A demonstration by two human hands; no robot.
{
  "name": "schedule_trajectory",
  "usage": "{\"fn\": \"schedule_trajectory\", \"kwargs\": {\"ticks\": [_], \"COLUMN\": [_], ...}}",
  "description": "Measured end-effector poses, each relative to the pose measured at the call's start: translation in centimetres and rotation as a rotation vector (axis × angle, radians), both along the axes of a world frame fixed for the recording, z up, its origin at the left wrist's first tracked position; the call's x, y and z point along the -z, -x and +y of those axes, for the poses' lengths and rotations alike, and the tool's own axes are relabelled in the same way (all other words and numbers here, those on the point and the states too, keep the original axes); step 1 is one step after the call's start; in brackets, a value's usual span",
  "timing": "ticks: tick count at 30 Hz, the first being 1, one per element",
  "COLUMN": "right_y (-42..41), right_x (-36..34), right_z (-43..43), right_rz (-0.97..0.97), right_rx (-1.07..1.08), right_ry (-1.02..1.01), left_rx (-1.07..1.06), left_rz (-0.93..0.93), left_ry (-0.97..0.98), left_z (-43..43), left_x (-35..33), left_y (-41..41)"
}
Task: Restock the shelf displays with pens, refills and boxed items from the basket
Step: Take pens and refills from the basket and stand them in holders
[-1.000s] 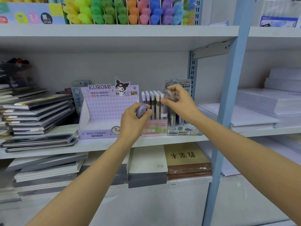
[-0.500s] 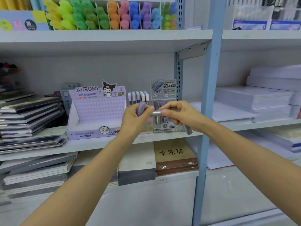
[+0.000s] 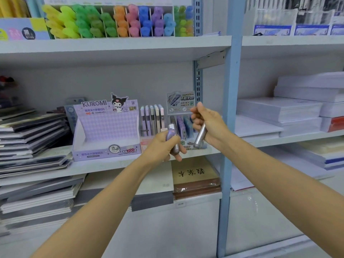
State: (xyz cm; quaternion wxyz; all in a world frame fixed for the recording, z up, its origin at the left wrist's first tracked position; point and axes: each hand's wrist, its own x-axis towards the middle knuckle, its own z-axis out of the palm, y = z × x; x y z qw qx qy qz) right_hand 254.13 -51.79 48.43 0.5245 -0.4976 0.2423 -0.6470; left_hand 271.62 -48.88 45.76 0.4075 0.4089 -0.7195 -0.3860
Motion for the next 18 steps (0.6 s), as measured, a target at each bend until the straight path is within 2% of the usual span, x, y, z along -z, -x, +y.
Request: {"fn": "schedule_trajectory", "kwargs": {"ticks": [3, 7, 9, 13, 18], "right_y": [-0.4, -0.3, 0.1, 1.3, 3.4], "right_x": [0.6, 1.4, 1.8, 2.6, 2.7], "right_z": [-0.5, -0.6, -0.3, 0.6, 1.7], "right_rz": [-0.187, -0.232, -0.091, 0.423, 0.741], "right_rx": [0.007, 0.055, 0.053, 0.076, 0.033], "right_ry": [-0.04, -0.056, -0.027, 0.156, 0.283], "left_rx": [0.062, 0.092, 0.049, -0.04, -0.116], "left_rz": [0.032, 0.194, 0.188, 0.182, 0.142], "left_ry": [-0.041, -0.103, -0.071, 0.048, 0.142], "left_z": [0.5, 0.8, 0.7, 0.5, -0.2], "left_x": [0.6, 0.5, 0.1, -0.7, -0.9], "left_y": [1.3, 2.5, 2.5, 2.2, 1.6]}}
